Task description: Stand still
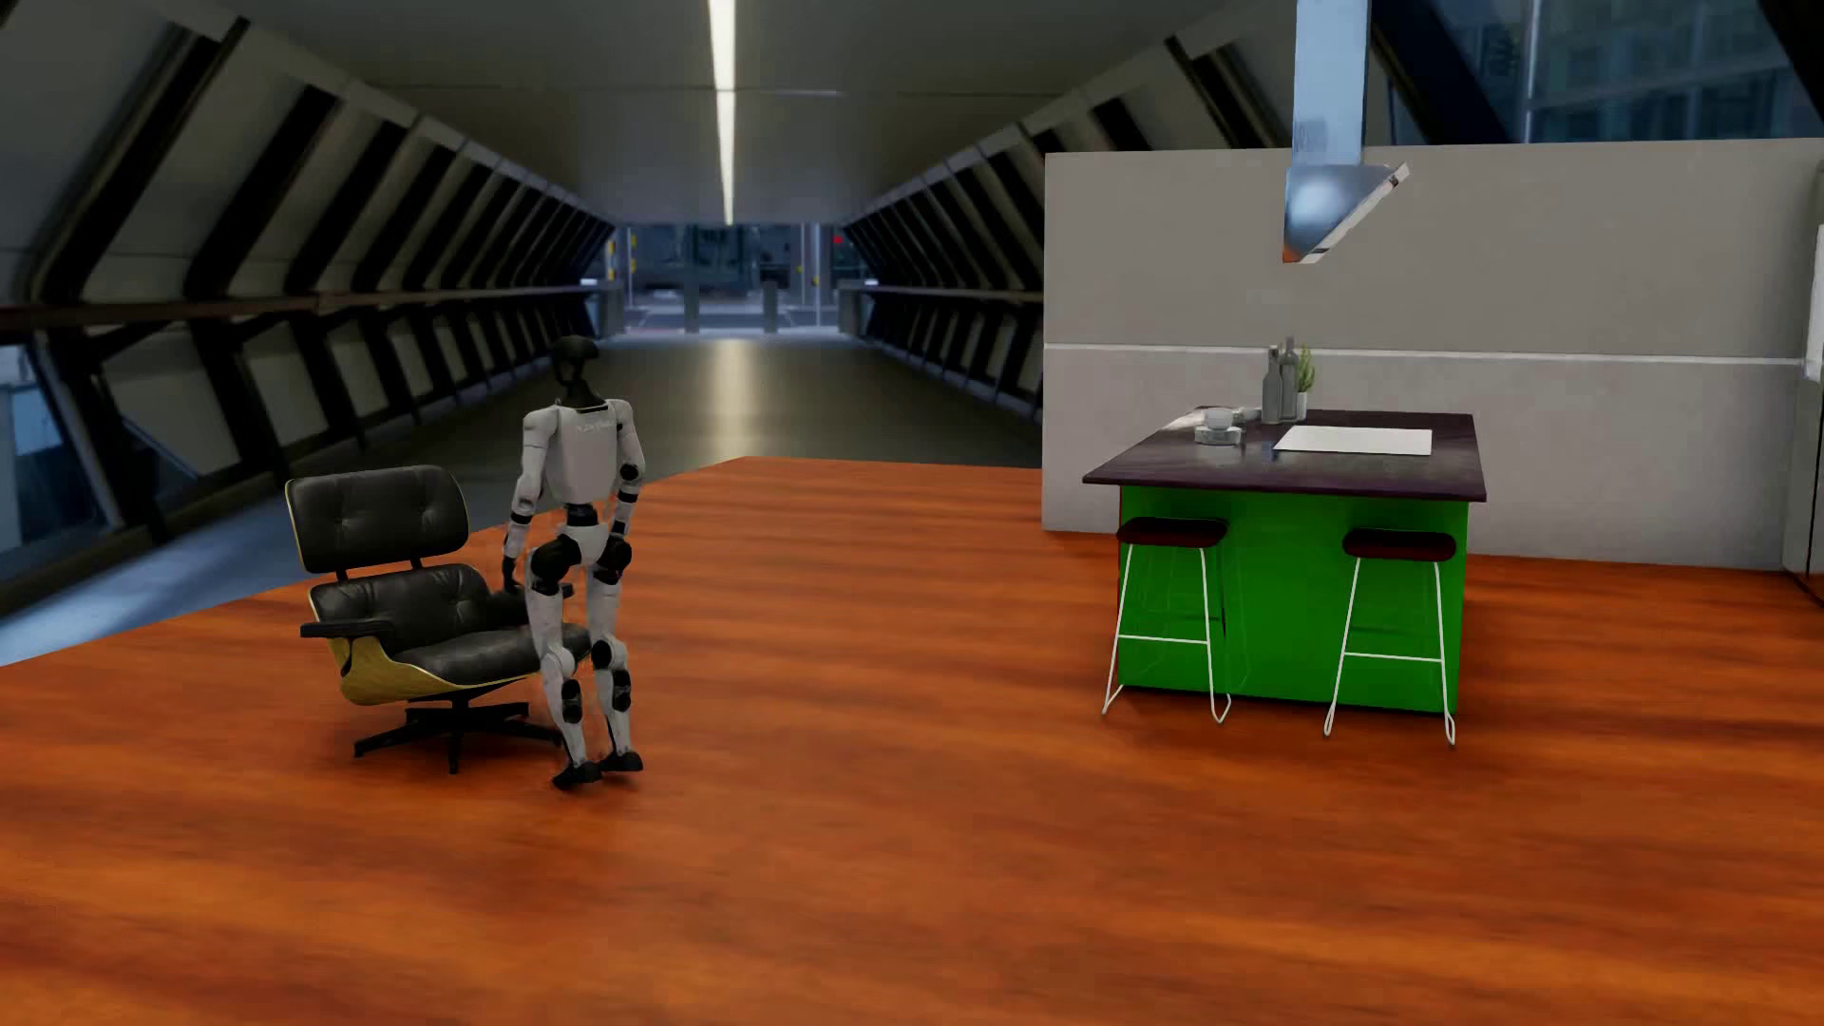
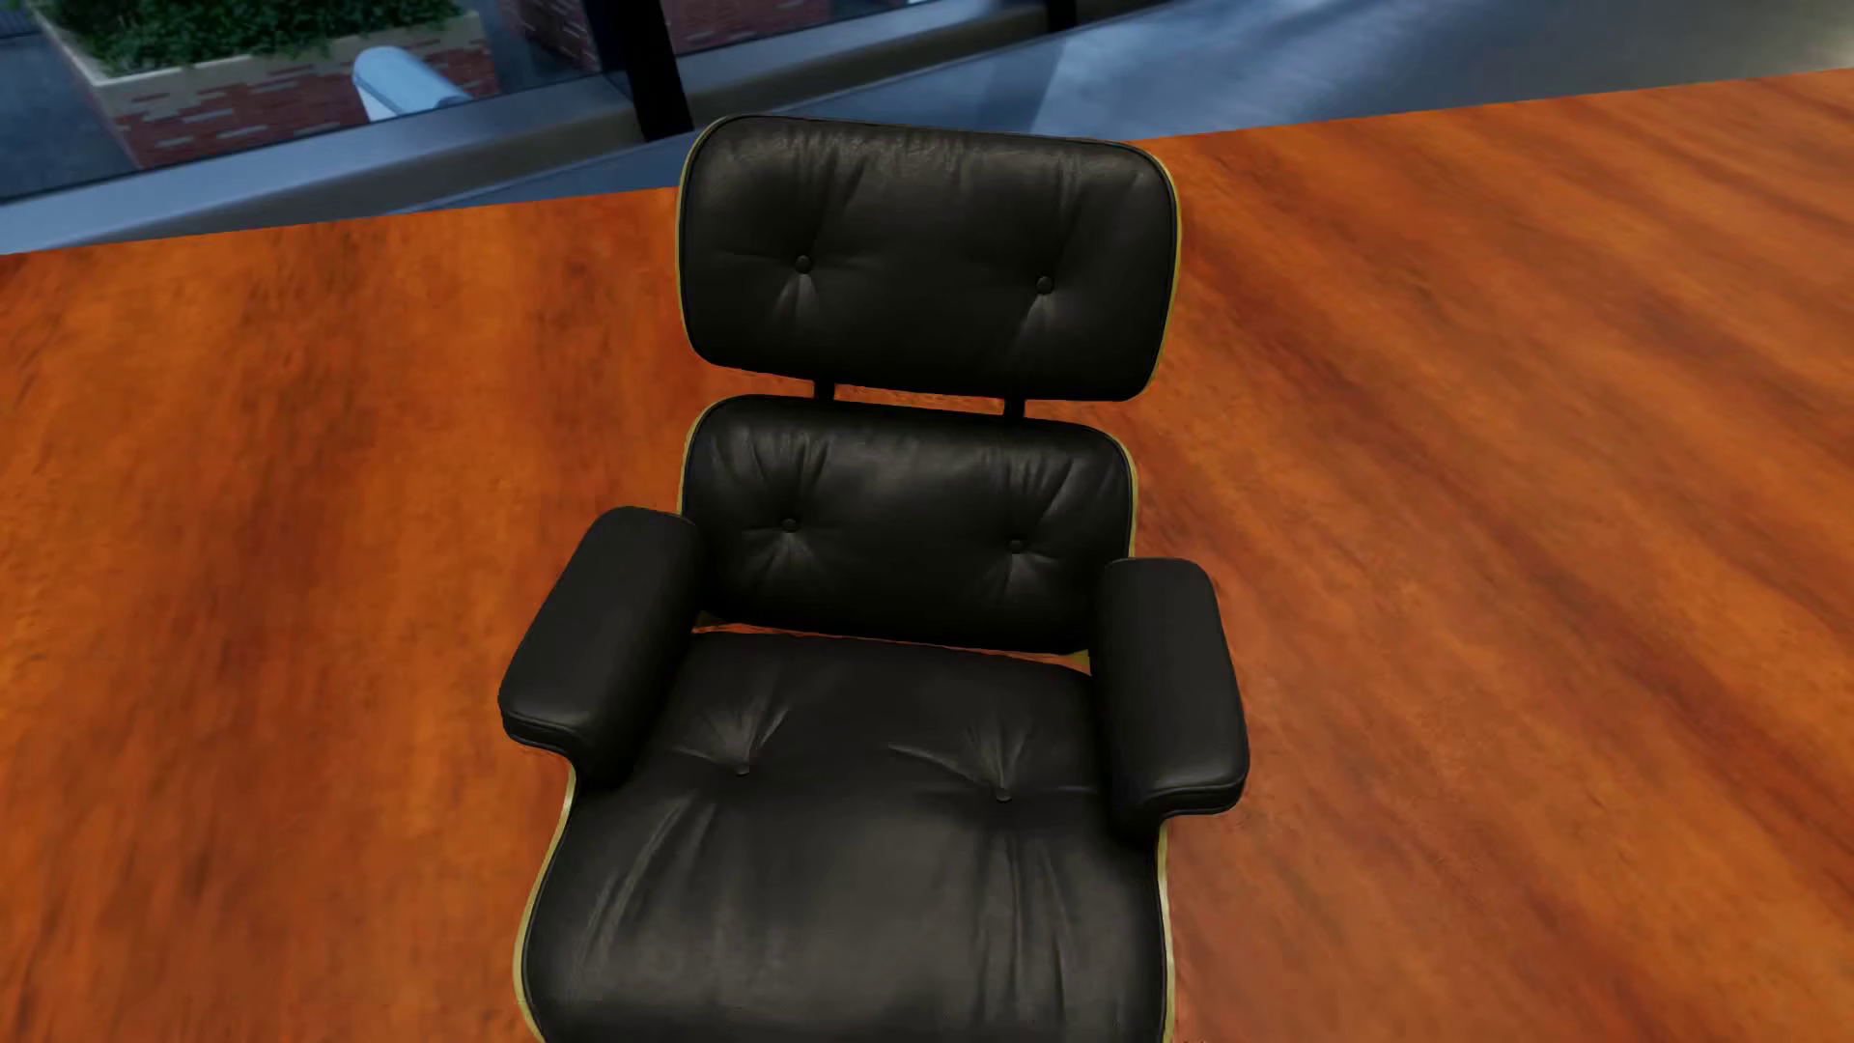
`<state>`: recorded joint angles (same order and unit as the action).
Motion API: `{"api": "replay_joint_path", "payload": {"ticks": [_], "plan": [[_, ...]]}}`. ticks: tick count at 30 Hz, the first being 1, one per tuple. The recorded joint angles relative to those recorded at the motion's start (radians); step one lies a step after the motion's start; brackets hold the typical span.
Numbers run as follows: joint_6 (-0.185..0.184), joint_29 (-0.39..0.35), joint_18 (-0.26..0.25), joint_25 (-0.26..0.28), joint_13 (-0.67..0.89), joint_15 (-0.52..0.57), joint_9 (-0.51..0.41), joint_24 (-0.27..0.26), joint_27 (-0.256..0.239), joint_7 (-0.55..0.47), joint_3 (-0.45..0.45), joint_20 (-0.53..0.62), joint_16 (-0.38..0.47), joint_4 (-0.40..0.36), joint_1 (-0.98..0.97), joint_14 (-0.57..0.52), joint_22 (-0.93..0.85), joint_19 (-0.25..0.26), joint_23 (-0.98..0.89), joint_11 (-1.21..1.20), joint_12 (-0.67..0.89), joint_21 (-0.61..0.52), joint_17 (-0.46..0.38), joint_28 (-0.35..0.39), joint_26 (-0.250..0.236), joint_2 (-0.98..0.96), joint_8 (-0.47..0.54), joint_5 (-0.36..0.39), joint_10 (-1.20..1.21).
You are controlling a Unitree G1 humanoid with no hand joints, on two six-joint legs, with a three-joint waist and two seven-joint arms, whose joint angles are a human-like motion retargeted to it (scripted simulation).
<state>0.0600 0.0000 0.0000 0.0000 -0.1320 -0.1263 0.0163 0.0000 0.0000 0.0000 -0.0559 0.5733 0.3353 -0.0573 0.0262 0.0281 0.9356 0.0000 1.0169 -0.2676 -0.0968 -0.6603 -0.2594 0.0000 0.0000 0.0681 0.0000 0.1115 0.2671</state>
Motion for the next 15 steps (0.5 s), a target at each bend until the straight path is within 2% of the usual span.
{"api": "replay_joint_path", "payload": {"ticks": [15], "plan": [[0.002,0.000,0.000,0.000,0.000,-0.011,0.013,0.000,0.000,0.000,0.010,-0.003,-0.006,0.000,-0.003,0.012,0.009,0.000,0.003,-0.005,0.005,0.008,-0.001,0.000,0.000,-0.006,0.000,0.002,-0.002]]}}
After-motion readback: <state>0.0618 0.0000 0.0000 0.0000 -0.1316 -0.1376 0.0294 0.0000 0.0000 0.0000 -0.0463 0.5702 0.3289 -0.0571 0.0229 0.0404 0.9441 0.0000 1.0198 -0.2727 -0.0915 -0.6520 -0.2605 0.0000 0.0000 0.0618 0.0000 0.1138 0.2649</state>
